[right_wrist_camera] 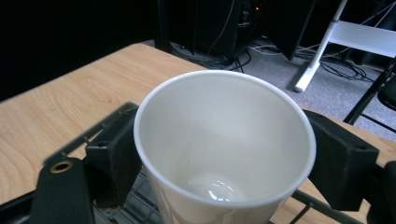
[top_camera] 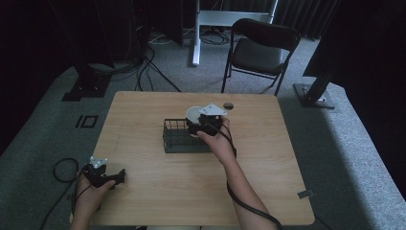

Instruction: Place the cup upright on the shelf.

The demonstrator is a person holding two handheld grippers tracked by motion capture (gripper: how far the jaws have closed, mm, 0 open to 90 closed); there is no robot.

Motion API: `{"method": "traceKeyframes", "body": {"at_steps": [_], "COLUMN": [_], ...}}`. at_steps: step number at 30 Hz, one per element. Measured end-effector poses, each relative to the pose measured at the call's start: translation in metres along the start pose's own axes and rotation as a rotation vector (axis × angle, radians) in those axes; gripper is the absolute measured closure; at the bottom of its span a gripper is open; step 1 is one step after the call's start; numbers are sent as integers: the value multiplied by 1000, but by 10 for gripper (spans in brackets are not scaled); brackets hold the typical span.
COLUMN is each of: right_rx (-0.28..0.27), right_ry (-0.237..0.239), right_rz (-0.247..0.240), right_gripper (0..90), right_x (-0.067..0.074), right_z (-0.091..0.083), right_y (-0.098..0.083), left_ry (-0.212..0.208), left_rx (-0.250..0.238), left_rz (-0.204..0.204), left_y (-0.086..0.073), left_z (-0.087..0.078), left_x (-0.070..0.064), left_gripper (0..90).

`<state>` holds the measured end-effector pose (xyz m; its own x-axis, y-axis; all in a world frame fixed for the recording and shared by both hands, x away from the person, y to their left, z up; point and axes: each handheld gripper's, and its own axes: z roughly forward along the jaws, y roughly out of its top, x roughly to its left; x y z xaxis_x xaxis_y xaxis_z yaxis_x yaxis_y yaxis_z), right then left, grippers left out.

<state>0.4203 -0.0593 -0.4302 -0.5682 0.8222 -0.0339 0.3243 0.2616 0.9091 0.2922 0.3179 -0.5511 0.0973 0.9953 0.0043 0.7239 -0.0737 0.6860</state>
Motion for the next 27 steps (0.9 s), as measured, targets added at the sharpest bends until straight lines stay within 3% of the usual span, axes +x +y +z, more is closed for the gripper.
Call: {"method": "traceKeyframes", "body": {"at_steps": [27], "right_rx": [31], "right_ry": [4], "right_rz": [14], "right_gripper": [196], "right_x": [-1], "right_z": [12], "right_y": [-24], "left_ry": [0], "left_rx": [0], "left_rz": [0], "left_y": [0], "left_z": [0], "left_x": [0], "left_gripper": [3]}}
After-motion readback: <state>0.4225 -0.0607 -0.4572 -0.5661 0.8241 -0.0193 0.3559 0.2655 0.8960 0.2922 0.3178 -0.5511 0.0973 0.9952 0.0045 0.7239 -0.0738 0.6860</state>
